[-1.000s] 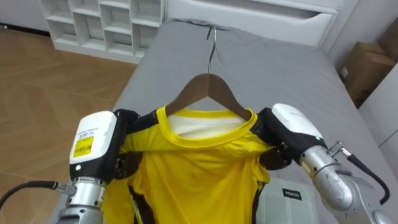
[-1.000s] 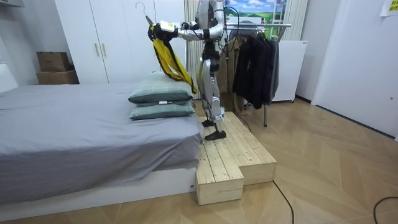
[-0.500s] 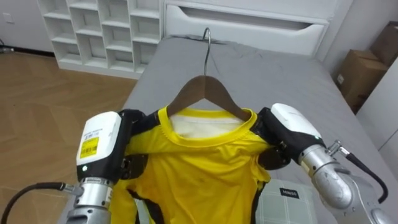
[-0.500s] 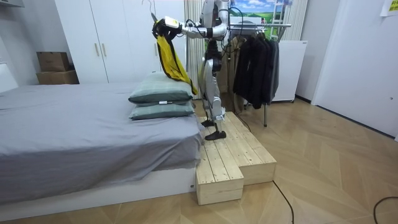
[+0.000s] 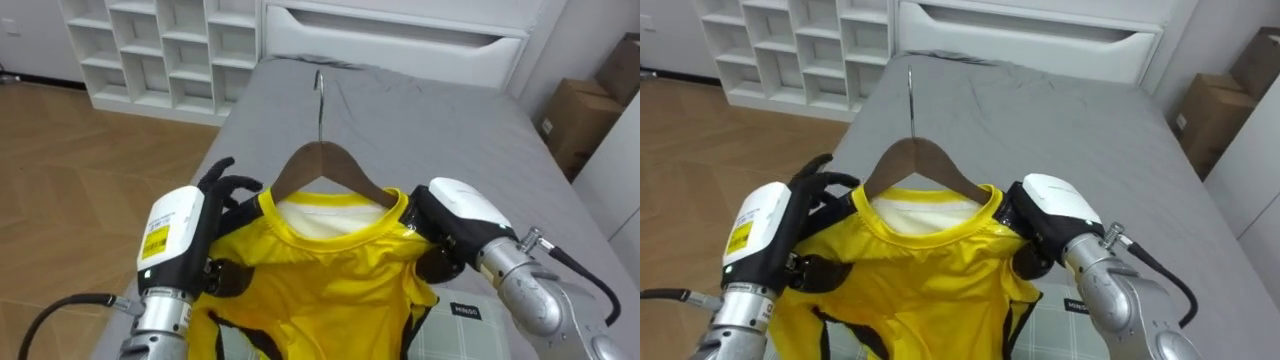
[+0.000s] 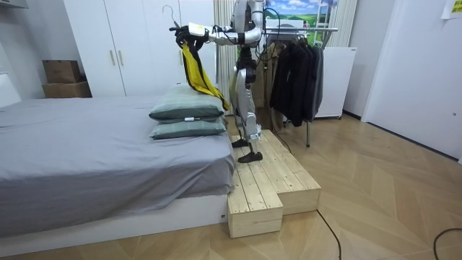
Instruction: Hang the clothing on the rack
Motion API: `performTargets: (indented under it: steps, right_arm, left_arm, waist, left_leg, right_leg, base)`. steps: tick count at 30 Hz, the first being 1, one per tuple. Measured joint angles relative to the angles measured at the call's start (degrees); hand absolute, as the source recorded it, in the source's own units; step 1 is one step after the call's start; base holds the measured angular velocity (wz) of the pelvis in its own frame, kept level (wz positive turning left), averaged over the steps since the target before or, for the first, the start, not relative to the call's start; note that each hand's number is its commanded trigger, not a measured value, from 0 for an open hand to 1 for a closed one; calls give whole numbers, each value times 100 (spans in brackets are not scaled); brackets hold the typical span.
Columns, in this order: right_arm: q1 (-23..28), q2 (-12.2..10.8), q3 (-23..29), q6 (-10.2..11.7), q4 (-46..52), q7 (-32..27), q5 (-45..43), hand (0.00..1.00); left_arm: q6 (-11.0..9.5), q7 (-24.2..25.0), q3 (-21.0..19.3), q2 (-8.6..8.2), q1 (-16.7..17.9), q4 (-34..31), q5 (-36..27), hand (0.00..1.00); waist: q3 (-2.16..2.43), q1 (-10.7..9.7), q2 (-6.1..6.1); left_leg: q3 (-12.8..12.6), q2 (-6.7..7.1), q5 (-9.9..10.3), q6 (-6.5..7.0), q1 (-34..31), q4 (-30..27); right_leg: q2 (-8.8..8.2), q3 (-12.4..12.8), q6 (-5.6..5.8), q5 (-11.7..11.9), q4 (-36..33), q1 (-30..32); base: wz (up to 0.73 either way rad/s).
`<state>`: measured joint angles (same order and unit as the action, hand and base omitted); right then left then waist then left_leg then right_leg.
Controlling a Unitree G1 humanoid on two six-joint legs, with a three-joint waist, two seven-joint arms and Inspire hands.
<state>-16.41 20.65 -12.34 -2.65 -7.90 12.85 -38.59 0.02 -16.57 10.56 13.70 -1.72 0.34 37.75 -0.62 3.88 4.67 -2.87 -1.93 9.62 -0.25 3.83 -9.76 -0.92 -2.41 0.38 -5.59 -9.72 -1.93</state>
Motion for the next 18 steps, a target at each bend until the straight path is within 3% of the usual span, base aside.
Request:
performTargets:
  steps: [18]
  right_arm:
    - [284, -87, 97, 9, 35, -20, -131, 100]
  left_arm:
    - [-1, 270, -11, -48, 32, 1, -6, 0]
  waist:
    - [6, -79, -90]
  left_leg:
    - [9, -10, 1, -2, 37, 24]
  right_leg:
    - [9, -45, 0, 0, -6, -39]
  base:
    - [0]
